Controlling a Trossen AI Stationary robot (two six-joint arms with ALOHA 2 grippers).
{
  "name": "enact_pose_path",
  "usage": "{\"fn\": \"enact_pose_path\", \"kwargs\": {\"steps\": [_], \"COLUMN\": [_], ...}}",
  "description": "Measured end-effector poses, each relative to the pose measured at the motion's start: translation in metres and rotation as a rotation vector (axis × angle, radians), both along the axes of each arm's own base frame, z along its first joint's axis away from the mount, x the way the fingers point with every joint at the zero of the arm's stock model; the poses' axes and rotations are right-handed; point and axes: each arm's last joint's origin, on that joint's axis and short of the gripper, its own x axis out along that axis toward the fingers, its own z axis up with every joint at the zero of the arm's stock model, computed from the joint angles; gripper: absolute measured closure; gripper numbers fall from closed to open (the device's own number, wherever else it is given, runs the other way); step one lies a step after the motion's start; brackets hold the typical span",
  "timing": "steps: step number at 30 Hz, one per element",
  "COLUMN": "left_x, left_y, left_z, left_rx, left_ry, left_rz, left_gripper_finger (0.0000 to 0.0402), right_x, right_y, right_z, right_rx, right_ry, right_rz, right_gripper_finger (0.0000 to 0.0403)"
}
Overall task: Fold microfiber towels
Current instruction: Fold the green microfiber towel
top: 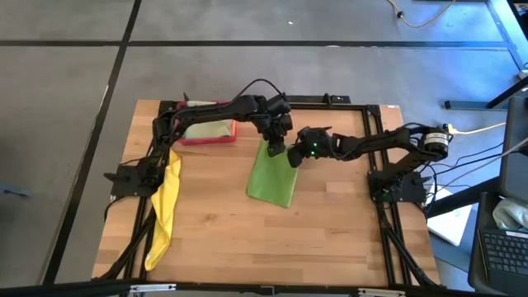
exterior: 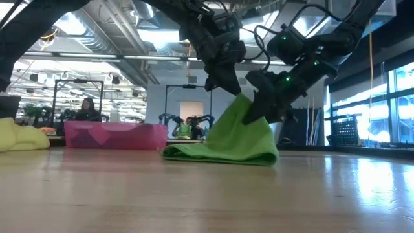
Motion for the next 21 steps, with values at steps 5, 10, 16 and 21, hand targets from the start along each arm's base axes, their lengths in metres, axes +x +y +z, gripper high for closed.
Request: {"fn": "enact_pose_path", "kwargs": {"steps": [5,10,16,21], "left_x": [0.004,0.003,-0.003,-0.003], "left_y": [-0.013,-0.022,-0.038,-0.037], "left_z": [0.0,-0.003,-0.01,-0.01], "left_rx": [0.032,0.048,0.046,0.078], "left_ry": [0.004,0.063,0.164,0.138], "left_rz": [-0.036,-0.035,-0.13,-0.219], "left_gripper_finger": [0.035,0.0345,0.0344,0.0348], "right_x": [-0.004,-0.009,-0.015,-0.023], "right_y": [-0.013,-0.024,-0.033,-0.034], "right_z": [0.0,0.0,-0.003,-0.016], "right_rx": [-0.017,-0.03,-0.034,0.012], "right_ry": [0.013,0.022,0.046,0.084], "right_rz": [-0.031,-0.063,-0.049,-0.018], "right_gripper_finger": [0.0316,0.032,0.0321,0.0321]}}
